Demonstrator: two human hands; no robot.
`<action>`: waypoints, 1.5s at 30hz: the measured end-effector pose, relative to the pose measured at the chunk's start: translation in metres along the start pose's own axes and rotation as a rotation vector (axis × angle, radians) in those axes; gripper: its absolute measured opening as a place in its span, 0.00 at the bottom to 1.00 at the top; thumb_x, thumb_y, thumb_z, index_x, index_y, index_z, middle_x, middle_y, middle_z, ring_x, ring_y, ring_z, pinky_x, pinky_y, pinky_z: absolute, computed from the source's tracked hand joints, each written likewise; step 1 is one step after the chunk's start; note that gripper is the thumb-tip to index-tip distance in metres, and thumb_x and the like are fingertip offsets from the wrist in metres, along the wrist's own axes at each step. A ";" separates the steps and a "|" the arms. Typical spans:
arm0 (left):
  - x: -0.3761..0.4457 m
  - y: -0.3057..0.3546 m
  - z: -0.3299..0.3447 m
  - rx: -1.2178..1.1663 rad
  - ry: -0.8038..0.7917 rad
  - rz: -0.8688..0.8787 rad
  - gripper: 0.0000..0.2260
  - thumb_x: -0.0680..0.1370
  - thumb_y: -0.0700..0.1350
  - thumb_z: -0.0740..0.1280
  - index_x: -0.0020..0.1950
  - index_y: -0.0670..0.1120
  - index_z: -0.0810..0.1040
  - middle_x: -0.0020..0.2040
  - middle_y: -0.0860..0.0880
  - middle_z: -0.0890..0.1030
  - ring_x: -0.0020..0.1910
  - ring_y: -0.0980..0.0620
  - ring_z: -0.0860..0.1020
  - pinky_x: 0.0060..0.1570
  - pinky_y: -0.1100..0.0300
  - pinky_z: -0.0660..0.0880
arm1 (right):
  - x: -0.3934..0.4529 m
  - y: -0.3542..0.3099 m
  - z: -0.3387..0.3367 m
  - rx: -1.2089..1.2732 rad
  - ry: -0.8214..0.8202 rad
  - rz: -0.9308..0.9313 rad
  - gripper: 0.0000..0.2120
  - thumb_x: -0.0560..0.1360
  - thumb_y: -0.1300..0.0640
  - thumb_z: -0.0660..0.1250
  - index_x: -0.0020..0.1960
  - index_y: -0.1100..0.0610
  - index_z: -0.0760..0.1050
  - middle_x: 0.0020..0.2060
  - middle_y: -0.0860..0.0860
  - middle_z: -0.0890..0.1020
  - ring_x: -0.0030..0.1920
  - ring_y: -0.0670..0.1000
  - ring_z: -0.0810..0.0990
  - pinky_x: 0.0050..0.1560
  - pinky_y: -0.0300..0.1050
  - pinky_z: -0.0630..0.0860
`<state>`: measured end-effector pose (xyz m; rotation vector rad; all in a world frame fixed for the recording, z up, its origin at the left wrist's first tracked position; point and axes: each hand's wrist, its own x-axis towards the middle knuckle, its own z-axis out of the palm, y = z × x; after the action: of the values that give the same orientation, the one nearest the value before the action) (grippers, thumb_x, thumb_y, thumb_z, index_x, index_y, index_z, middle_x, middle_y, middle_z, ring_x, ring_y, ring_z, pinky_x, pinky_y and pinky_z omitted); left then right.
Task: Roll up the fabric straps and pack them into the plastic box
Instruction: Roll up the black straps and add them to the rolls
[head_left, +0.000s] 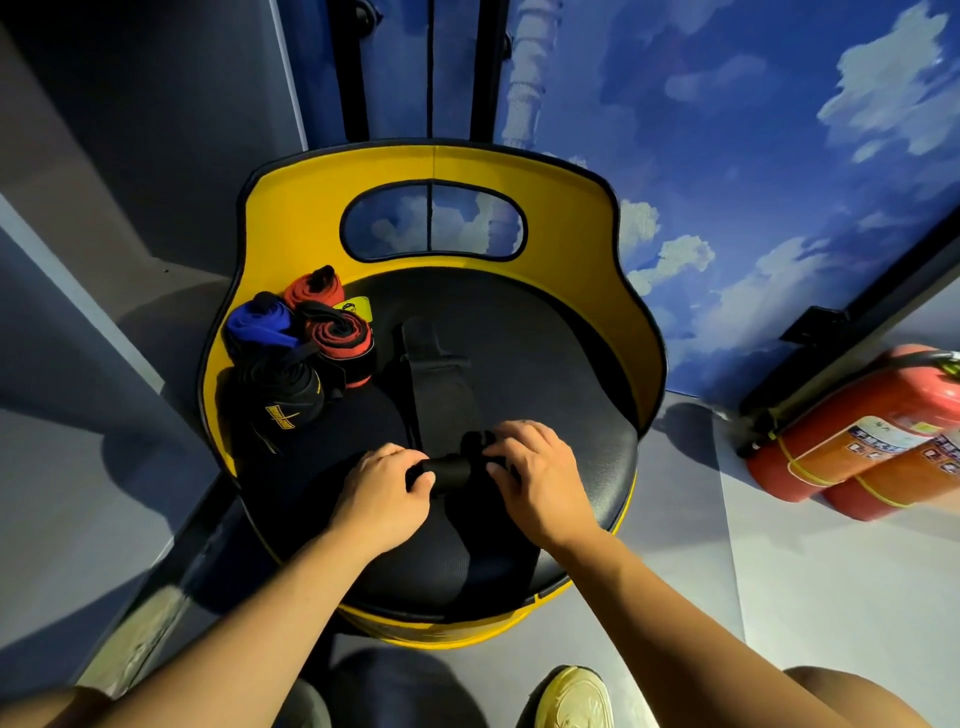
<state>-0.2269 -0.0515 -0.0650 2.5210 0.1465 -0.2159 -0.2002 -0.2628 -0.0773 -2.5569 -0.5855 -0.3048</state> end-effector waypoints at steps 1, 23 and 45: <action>0.001 0.002 0.000 -0.032 -0.004 -0.019 0.14 0.81 0.49 0.64 0.66 0.49 0.78 0.63 0.52 0.76 0.62 0.49 0.74 0.64 0.53 0.71 | -0.001 0.000 0.000 -0.001 -0.014 -0.023 0.09 0.76 0.52 0.67 0.54 0.53 0.80 0.54 0.48 0.82 0.58 0.53 0.78 0.58 0.52 0.75; -0.027 0.002 0.000 -0.619 0.027 -0.276 0.17 0.78 0.40 0.72 0.65 0.52 0.79 0.66 0.49 0.79 0.66 0.53 0.75 0.61 0.60 0.71 | -0.012 -0.023 0.003 0.248 -0.210 0.311 0.18 0.73 0.60 0.72 0.60 0.52 0.72 0.54 0.52 0.82 0.55 0.56 0.79 0.52 0.48 0.75; -0.030 0.005 0.003 -0.462 0.130 -0.285 0.05 0.77 0.46 0.73 0.53 0.52 0.81 0.53 0.52 0.83 0.51 0.56 0.80 0.47 0.61 0.77 | -0.019 -0.026 0.005 0.186 -0.161 0.338 0.18 0.75 0.56 0.70 0.64 0.47 0.75 0.52 0.53 0.78 0.54 0.54 0.78 0.51 0.42 0.72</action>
<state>-0.2556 -0.0586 -0.0589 2.0460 0.5447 -0.1137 -0.2282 -0.2466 -0.0764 -2.4567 -0.2168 0.0709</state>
